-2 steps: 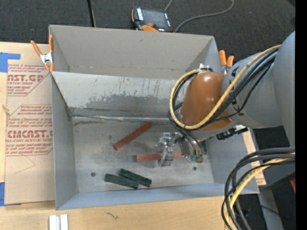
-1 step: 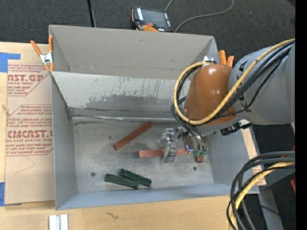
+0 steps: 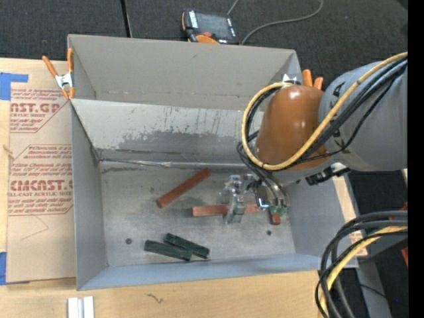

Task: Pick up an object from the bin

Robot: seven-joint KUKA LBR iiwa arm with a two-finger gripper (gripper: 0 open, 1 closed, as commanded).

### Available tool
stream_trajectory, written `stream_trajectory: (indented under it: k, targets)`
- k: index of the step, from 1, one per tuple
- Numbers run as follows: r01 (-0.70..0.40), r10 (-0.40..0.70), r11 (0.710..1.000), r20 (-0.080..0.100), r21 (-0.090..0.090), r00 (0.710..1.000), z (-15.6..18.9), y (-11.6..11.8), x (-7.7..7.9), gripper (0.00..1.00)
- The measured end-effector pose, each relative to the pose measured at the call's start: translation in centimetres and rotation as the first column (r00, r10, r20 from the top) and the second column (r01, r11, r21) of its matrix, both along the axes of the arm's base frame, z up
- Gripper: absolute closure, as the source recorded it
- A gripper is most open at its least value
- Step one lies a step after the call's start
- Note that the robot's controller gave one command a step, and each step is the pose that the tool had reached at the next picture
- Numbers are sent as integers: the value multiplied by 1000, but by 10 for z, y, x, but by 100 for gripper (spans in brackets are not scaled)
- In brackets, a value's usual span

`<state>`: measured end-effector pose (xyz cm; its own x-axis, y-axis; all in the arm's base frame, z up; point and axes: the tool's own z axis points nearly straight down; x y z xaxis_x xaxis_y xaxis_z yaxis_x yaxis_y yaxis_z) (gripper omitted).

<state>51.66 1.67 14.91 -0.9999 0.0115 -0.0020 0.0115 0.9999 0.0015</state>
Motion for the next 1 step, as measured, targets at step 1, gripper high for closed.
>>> stream_trajectory:
  k: [1]
  targets:
    - [0,0,1000,1,0,1000,17,1,1,100]
